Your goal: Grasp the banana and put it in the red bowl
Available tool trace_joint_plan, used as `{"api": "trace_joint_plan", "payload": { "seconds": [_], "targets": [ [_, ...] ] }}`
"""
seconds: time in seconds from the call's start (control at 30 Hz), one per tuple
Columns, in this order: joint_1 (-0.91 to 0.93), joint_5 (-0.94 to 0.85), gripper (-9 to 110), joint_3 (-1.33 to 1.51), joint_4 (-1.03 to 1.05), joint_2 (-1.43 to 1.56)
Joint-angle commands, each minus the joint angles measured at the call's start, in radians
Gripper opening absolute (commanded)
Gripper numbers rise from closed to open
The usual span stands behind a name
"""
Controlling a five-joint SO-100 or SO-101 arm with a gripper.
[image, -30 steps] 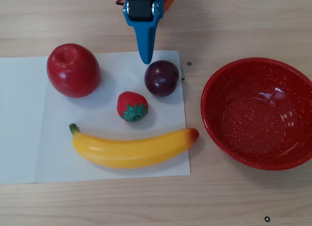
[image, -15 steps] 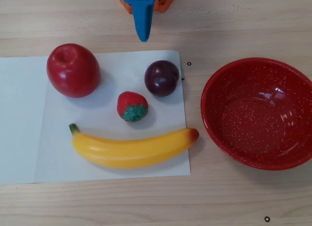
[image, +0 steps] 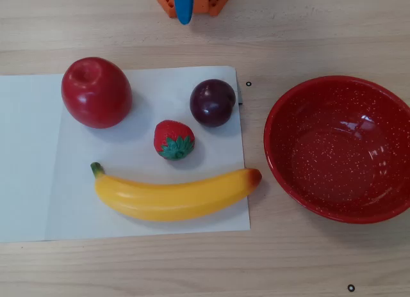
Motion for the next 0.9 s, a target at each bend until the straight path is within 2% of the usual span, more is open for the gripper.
{"api": "trace_joint_plan", "payload": {
  "seconds": [0.0, 0.43, 0.87],
  "targets": [
    [-0.012, 0.037, 1, -0.175, 0.014, -0.078],
    [-0.044, 0.037, 4, -0.695, 0.141, -0.514],
    [-0.048, 0.055, 12, -1.025, 0.193, -0.848]
  ]
}}
